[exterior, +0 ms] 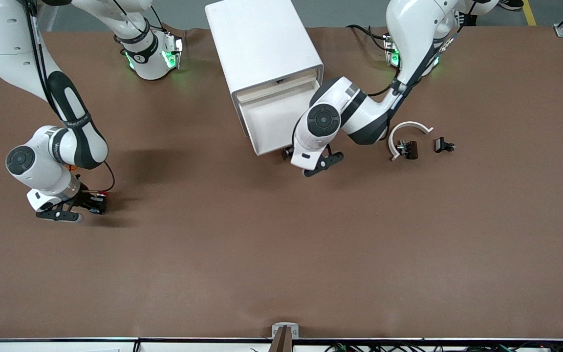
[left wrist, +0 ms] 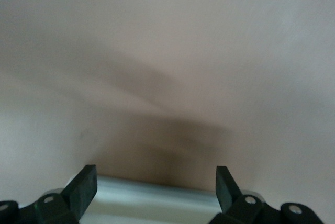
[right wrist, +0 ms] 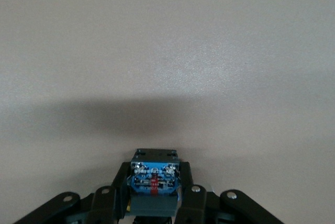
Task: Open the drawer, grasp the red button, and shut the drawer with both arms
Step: 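Push the drawer shut with the left gripper while the right gripper carries the button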
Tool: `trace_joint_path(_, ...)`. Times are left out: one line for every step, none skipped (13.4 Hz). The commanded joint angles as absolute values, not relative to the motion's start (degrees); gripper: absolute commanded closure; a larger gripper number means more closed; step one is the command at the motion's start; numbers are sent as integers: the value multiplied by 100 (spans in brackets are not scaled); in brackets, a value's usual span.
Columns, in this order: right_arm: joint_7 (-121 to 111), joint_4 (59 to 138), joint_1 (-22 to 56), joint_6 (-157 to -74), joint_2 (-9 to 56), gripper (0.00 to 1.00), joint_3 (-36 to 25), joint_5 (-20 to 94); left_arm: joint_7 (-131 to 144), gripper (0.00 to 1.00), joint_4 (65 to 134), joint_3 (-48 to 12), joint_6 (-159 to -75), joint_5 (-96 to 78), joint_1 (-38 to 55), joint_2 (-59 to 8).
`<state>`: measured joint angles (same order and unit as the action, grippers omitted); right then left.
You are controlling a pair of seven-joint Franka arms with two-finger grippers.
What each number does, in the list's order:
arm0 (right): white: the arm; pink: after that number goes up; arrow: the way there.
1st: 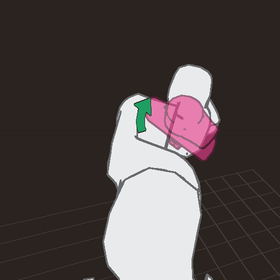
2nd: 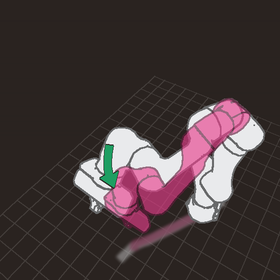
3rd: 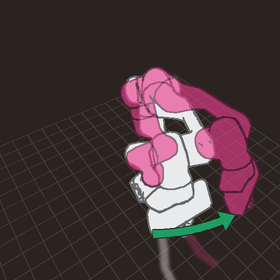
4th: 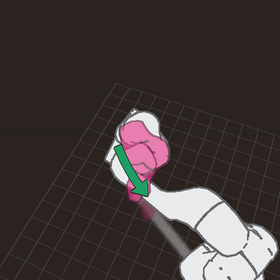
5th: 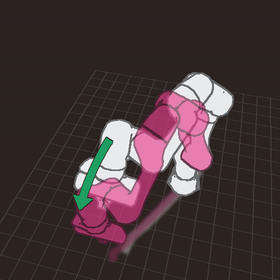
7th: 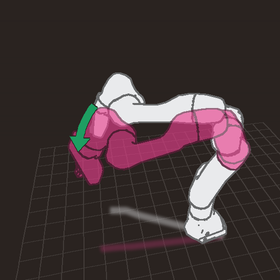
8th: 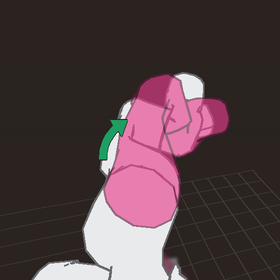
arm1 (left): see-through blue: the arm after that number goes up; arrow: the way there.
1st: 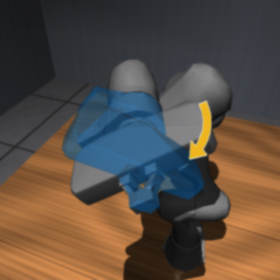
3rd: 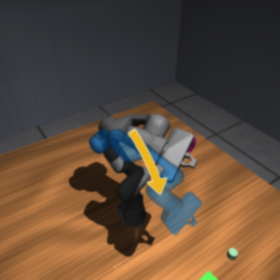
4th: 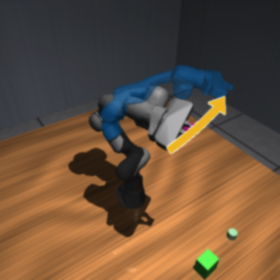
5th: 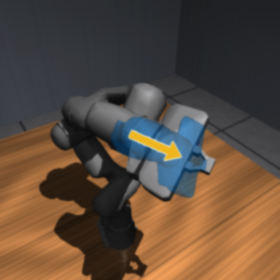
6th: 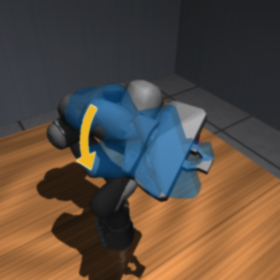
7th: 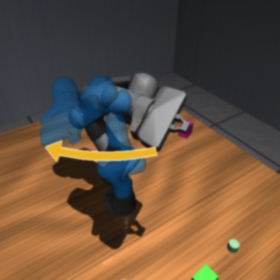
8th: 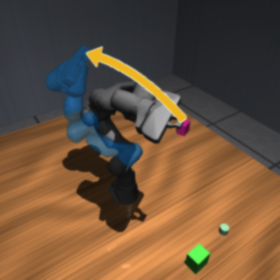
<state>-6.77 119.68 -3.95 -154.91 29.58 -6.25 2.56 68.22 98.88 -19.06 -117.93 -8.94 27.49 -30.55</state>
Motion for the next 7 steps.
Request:
trace_joint_path(-721,11900,-475,-15531,2988,83,-519,202,6952,0,9853,-2144,-10998,-1334,2725,-2988)
trace_joint_path(-703,11866,-492,-15522,2997,1,-519,211,6996,0,9853,-2223,-10839,-1432,2725,-2980)
trace_joint_path(-703,11830,-492,-15487,2980,0,-519,211,7057,0,9870,-2311,-10767,-1459,2733,-2988)
trace_joint_path(-694,11787,-440,-15365,2945,0,-519,211,7179,0,9870,-2390,-10741,-1468,2733,-3006)
trace_joint_path(-668,11699,-413,-14989,2866,0,-510,211,7302,0,9870,-2452,-10740,-1476,2768,-3041)
trace_joint_path(-642,11533,-404,-14455,2700,0,-501,211,7356,0,9870,-2496,-10740,-1503,2786,-3058)
trace_joint_path(-633,11401,-396,-13892,2516,0,-484,211,7374,0,9870,-2505,-10740,-1573,2873,-3059)
